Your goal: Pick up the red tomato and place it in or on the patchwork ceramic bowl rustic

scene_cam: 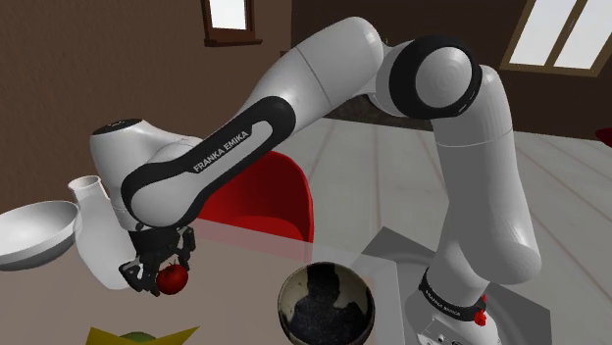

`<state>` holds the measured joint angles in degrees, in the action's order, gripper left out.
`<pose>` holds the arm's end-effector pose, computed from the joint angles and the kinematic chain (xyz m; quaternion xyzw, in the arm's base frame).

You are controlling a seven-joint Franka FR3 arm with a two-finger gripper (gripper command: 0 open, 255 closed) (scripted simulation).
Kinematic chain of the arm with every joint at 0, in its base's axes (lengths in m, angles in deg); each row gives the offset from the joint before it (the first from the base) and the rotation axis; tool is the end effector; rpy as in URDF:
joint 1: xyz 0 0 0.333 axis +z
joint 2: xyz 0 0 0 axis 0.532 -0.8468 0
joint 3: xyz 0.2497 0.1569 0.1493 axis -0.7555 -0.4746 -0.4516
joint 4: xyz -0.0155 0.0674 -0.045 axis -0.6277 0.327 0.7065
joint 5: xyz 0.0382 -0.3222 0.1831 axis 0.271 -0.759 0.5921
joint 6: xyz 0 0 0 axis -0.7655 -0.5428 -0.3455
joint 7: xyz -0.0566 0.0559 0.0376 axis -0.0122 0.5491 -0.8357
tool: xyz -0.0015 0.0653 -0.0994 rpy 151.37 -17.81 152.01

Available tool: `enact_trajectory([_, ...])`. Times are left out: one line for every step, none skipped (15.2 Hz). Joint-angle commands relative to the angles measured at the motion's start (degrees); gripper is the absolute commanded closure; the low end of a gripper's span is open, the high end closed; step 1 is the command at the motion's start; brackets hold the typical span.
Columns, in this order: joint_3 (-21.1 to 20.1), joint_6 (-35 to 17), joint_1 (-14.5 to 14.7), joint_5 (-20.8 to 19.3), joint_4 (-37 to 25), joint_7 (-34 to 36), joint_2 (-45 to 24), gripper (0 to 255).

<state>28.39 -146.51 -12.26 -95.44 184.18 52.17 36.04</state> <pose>0.4845 0.4184 0.3283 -0.9941 -0.1017 0.0354 0.0095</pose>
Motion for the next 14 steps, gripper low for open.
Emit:
enact_trajectory([0.00, 0.00, 0.00, 0.00, 0.02, 0.00, -0.02, 255])
enact_trajectory([0.00, 0.00, 0.00, 0.00, 0.02, 0.00, -0.01, 255])
enact_trajectory([0.00, 0.00, 0.01, 0.00, 0.01, 0.00, -0.01, 255])
enact_trajectory([0.00, 0.00, 0.01, 0.00, 0.02, 0.01, -0.01, 255])
enact_trajectory([0.00, 0.01, 0.01, 0.00, 0.01, 0.01, -0.02, 255])
enact_trajectory([-0.01, 0.00, 0.01, 0.00, 0.02, 0.01, -0.01, 255])
enact_trajectory([-0.01, 0.01, 0.01, 0.01, 0.02, 0.00, -0.01, 255])
enact_trajectory([0.00, -0.01, 0.01, 0.00, 0.02, 0.00, -0.02, 255])
enact_trajectory([-0.11, 0.59, -0.07, 0.18, -0.21, -0.09, 0.38, 255])
enact_trajectory([-0.21, 1.19, -0.14, 0.37, -0.44, -0.17, 0.77, 255])
enact_trajectory([-0.31, 1.81, -0.20, 0.54, -0.71, -0.26, 1.14, 255])
enact_trajectory([-0.40, 2.42, -0.26, 0.72, -0.98, -0.34, 1.51, 255])
enact_trajectory([-0.50, 3.04, -0.32, 0.89, -1.27, -0.42, 1.87, 255])
enact_trajectory([-0.59, 3.66, -0.38, 1.05, -1.56, -0.50, 2.22, 255])
